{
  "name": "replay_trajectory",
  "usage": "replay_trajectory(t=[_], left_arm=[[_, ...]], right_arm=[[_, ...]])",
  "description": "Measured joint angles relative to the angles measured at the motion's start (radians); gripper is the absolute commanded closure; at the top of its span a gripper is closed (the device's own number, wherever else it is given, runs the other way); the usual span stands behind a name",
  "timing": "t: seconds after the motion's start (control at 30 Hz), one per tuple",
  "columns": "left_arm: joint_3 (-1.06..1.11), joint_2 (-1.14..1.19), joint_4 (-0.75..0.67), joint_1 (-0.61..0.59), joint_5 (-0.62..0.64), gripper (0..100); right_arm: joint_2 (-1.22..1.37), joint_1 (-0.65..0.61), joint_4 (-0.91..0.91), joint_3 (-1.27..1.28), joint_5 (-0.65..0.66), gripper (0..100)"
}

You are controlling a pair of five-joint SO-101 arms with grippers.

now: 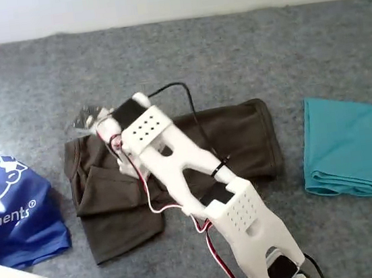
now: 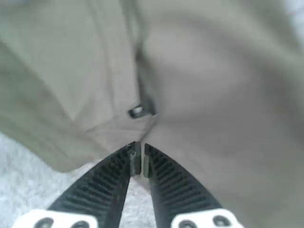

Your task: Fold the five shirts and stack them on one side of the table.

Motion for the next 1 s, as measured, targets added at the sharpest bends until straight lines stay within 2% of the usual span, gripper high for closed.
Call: replay_trajectory(t=[0.37, 0.73, 0.87, 1.0], left_arm=[[0.0, 0.0, 0.0, 0.0, 0.0, 98], [0.0, 0.0, 0.0, 0.0, 0.0, 98], [0.0, 0.0, 0.0, 0.0, 0.0, 98], [0.0, 0.0, 0.0, 0.0, 0.0, 98]], right_arm=[[0.115, 0.091, -0.006, 0.008, 0.002, 98.4], [-0.043, -0.021, -0.009, 0.008, 0.002, 98.4], [-0.002, -0.02, -0.048, 0.006, 0.003, 98.4], [0.098, 0.041, -0.054, 0.006, 0.003, 98.4]])
